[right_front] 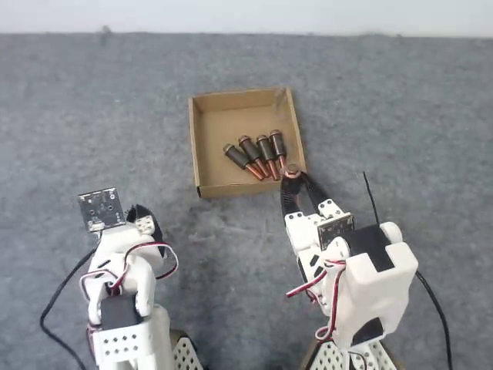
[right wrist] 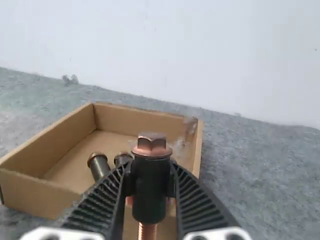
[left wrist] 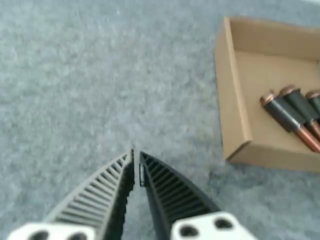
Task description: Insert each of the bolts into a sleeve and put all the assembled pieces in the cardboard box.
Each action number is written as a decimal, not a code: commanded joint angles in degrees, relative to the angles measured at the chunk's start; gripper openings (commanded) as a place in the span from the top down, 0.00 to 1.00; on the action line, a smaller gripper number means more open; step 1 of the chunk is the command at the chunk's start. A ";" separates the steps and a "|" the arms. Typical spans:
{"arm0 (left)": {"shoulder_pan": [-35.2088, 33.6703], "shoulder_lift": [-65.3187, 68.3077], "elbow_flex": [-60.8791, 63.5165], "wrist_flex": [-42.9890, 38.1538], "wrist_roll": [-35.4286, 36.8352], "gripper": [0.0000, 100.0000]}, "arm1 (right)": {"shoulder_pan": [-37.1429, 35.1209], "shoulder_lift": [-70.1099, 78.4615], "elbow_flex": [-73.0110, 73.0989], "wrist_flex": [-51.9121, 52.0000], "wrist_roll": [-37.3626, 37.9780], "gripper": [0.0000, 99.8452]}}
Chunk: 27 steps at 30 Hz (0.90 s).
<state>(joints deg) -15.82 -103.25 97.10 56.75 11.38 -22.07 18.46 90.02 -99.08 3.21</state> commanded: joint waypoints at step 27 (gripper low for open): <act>-0.26 -0.18 -0.57 1.05 -0.35 0.99 | 6.55 -2.77 -53.71 44.88 0.18 0.99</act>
<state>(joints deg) -15.82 -103.25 97.10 57.54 11.38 -15.03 18.55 44.75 -63.03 3.21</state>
